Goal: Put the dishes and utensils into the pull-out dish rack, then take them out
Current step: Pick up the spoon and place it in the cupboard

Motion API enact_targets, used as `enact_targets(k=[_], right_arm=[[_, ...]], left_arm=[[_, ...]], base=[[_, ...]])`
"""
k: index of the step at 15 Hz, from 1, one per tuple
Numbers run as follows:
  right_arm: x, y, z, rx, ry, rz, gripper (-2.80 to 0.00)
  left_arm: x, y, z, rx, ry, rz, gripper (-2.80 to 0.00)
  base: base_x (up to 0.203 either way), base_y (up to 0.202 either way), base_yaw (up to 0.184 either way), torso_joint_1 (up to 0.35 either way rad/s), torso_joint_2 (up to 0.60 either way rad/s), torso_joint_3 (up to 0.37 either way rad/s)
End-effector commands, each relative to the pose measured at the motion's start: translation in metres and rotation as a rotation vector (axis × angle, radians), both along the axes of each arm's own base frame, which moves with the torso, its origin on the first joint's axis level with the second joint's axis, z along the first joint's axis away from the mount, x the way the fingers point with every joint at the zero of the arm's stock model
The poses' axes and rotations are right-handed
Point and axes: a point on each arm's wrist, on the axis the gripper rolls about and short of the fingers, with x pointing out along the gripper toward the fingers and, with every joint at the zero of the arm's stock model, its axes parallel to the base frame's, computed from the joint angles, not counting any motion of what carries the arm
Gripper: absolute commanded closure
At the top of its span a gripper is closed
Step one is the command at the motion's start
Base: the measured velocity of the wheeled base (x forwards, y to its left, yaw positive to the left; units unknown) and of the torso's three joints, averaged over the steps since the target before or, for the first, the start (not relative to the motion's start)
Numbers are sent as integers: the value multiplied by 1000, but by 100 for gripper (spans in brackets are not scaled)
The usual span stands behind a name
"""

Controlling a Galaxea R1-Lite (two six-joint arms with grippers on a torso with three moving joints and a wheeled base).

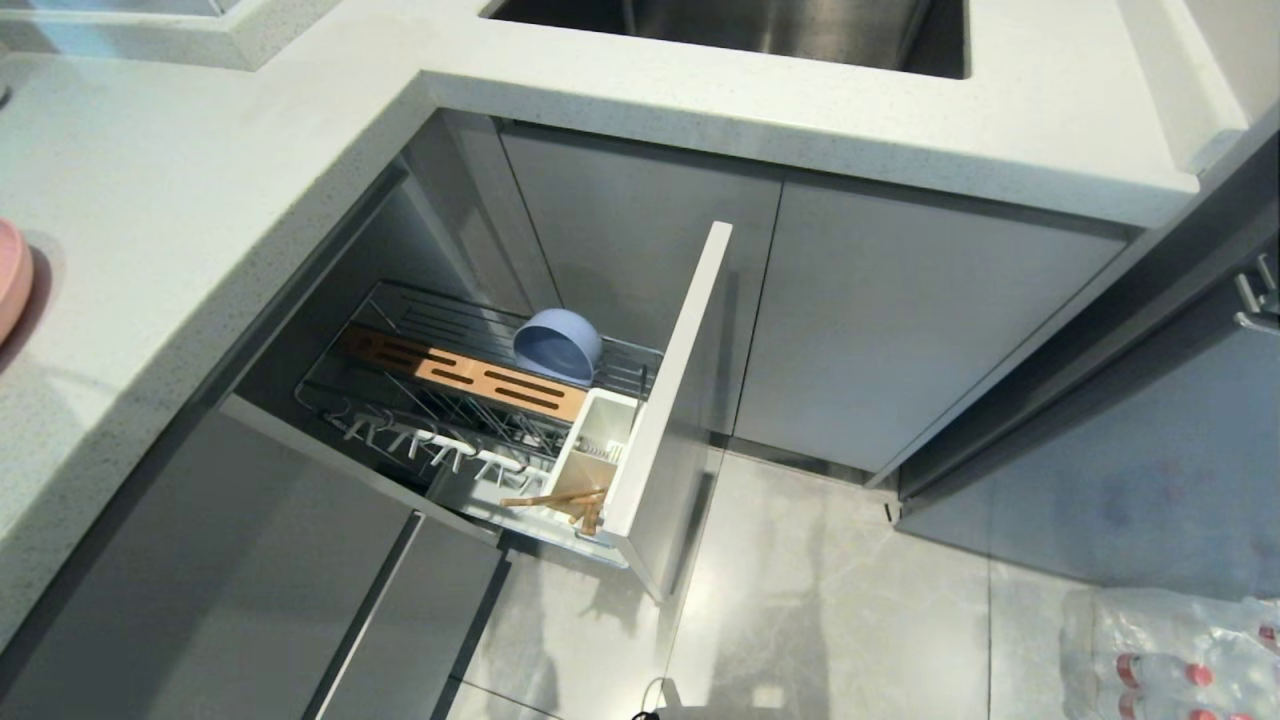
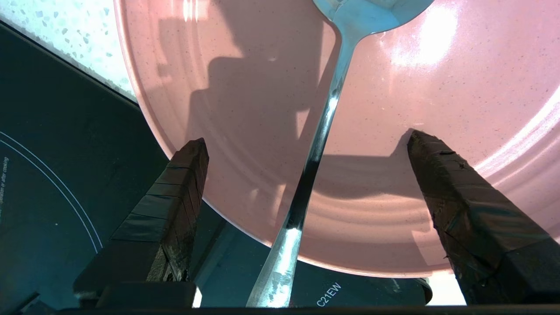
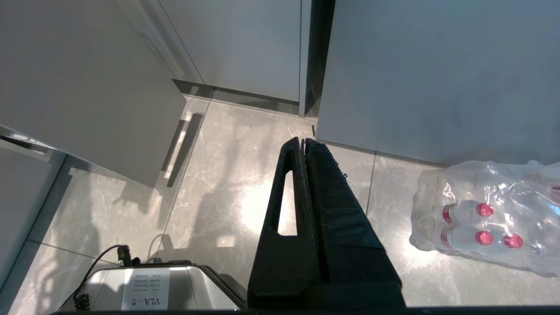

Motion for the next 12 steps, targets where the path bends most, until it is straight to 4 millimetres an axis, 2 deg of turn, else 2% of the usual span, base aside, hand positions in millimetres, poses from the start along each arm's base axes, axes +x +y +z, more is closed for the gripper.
enact_targets(k=[1,5,6,12], right_arm=[[0,0,0,0,0,-1,0],[0,0,0,0,0,-1,0],[0,0,0,0,0,0,0],[0,0,0,0,-1,-1,0]], left_arm=[[3,2,-4,-14,11,-8,-280],[7,2,-6,-21,15,-18,-280],[7,2,-6,-24,17,-18,0],[6,0,-4,-18,13,-16,0]], base=[[0,0,0,0,0,0],[0,0,0,0,0,0],[0,0,0,0,0,0],[0,0,0,0,0,0]])
